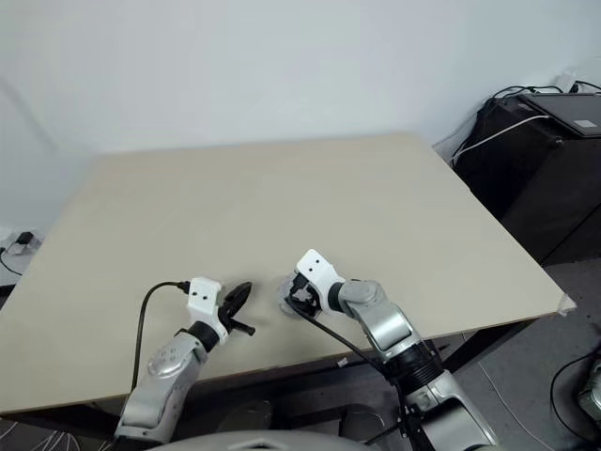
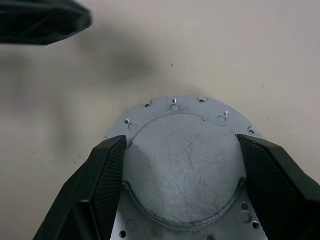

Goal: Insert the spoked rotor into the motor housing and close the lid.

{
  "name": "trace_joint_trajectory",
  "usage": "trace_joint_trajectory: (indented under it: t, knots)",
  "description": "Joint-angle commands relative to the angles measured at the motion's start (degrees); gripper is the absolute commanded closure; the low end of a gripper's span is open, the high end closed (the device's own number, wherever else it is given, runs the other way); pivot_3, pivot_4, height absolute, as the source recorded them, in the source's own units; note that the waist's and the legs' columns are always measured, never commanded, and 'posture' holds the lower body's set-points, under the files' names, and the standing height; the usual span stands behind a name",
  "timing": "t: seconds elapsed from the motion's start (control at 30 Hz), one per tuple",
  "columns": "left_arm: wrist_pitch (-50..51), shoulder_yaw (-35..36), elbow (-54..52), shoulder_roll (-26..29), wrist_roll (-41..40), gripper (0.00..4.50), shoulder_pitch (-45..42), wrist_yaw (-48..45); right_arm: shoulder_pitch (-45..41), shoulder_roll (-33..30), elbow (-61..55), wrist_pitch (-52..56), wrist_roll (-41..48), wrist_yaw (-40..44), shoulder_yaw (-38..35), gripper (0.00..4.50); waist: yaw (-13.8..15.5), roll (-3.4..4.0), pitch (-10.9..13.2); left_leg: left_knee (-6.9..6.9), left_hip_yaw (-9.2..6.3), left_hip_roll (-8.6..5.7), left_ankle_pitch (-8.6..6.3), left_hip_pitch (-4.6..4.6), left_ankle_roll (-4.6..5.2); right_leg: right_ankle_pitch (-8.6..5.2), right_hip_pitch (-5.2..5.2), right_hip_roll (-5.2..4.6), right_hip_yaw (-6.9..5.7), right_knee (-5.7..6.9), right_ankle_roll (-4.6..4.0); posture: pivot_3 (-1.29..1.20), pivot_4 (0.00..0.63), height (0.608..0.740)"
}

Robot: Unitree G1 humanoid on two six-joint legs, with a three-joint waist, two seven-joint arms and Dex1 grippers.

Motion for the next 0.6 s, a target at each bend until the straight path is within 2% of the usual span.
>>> trace_joint_trajectory:
  t: [0.03,0.27,0.6]
  knots:
    - [8.76,1.39,-1.15,0.74,-5.79,4.5,-3.25,-3.5,0.94,-0.72,2.46,3.17,-1.74,-0.48,1.26,1.32,-0.05,-0.06,-0.03,0.01,0.0,0.0,0.0,0.0,0.0,0.0,0.0,0.01,0.0,0.0,0.0,0.0,0.0,0.74]
    - [21.18,3.9,-0.07,2.6,-15.57,4.5,-9.52,-10.84,0.92,-0.51,2.2,3.27,-1.65,-0.76,1.31,1.32,-0.21,-0.14,-0.07,0.06,0.0,0.0,0.02,0.01,-0.03,0.0,0.04,0.04,-0.01,0.02,0.0,0.0,0.0,0.74]
    - [28.61,3.15,7.06,3.05,-16.09,4.5,-17.88,-12.45,1.17,-0.39,1.91,3.46,-1.6,-1.31,1.18,1.32,-0.21,-0.2,-0.11,0.05,0.01,-0.01,0.05,0.05,-0.07,0.0,0.08,0.06,0.0,0.02,-0.01,0.0,0.0,0.74]
